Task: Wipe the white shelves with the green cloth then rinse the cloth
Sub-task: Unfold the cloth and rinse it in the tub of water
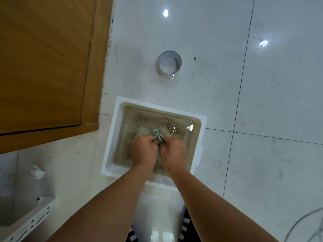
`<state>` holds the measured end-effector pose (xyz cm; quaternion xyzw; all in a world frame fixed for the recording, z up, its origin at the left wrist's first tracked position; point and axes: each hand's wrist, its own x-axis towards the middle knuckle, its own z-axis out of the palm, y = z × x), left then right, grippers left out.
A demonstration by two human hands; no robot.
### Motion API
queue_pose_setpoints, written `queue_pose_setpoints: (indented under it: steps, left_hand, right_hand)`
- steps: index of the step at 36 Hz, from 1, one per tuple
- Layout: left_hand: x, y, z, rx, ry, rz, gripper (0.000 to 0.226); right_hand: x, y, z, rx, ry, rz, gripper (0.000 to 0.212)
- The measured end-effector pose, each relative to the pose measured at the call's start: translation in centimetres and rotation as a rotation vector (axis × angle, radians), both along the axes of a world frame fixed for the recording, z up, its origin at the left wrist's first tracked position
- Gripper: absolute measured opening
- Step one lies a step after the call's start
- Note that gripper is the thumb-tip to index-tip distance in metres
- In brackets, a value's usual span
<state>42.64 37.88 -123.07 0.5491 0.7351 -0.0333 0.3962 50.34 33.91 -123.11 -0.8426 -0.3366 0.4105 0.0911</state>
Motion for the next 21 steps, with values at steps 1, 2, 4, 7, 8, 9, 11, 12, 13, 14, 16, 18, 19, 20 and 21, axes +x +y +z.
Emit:
queue_pose_setpoints:
  steps: [1, 2, 4, 7, 8, 9, 11, 12, 13, 14, 16, 18, 19, 20, 21]
  left_hand:
    - [0.1, 0.0, -0.1, 0.003, 0.001, 0.012, 0.010]
    - [0.1, -0.1, -0.1, 0.007, -0.003, 0.024, 0.011]
    - [0.1, -0.2, -0.2, 0.014, -0.003, 0.042, 0.012]
    - [-0.1, -0.3, -0.2, 0.009, 0.010, 0.060, 0.014]
    - [-0.2, -0.3, -0.1, 0.013, 0.017, 0.057, 0.013]
    - [-0.3, -0.3, 0.0, 0.020, 0.034, 0.040, 0.012]
    - [-0.4, -0.1, 0.1, 0.042, 0.088, -0.031, 0.008]
    - [-0.6, 0.1, 0.4, 0.061, 0.118, -0.078, 0.006]
    - [-0.8, 0.3, 0.6, 0.087, 0.148, -0.133, 0.004]
    - [-1.2, 0.4, 0.7, 0.119, 0.177, -0.194, 0.005]
    - [-1.9, 0.7, 0.7, 0.193, 0.270, -0.339, 0.019]
    - [-2.5, 0.8, 0.9, 0.280, 0.359, -0.492, 0.034]
    - [-2.6, 0.8, 1.2, 0.304, 0.369, -0.573, 0.039]
    - [-2.8, 0.7, 1.4, 0.308, 0.367, -0.664, 0.043]
    - [-3.0, 0.4, 1.3, 0.295, 0.357, -0.757, 0.046]
  right_hand:
    - [0.0, 0.0, 0.0, -0.001, -0.001, 0.002, 0.024]
    - [0.0, 0.1, -0.1, 0.000, -0.002, 0.002, 0.024]
    - [-0.2, 0.1, 0.0, 0.011, 0.001, -0.006, 0.024]
    - [-0.1, -0.1, 0.3, 0.000, 0.016, -0.042, 0.020]
    - [0.0, -0.2, 0.3, -0.009, 0.018, -0.060, 0.016]
    - [0.1, -0.3, 0.3, -0.012, 0.010, -0.071, 0.012]
    - [0.3, -0.6, 0.3, -0.003, -0.011, -0.071, 0.009]
    - [0.5, -0.7, 0.2, 0.007, -0.024, -0.063, 0.010]
    - [0.7, -0.8, 0.2, 0.015, -0.042, -0.050, 0.013]
    - [0.9, -0.9, 0.2, 0.013, -0.068, -0.035, 0.016]
    - [1.3, -1.1, 0.3, -0.007, -0.137, -0.015, 0.023]
    - [1.6, -1.1, 0.3, -0.007, -0.197, 0.002, 0.028]
    - [1.7, -1.2, 0.2, 0.016, -0.221, 0.039, 0.028]
    - [1.7, -1.4, 0.1, 0.058, -0.249, 0.107, 0.027]
    - [1.7, -1.5, 0.1, 0.109, -0.278, 0.194, 0.025]
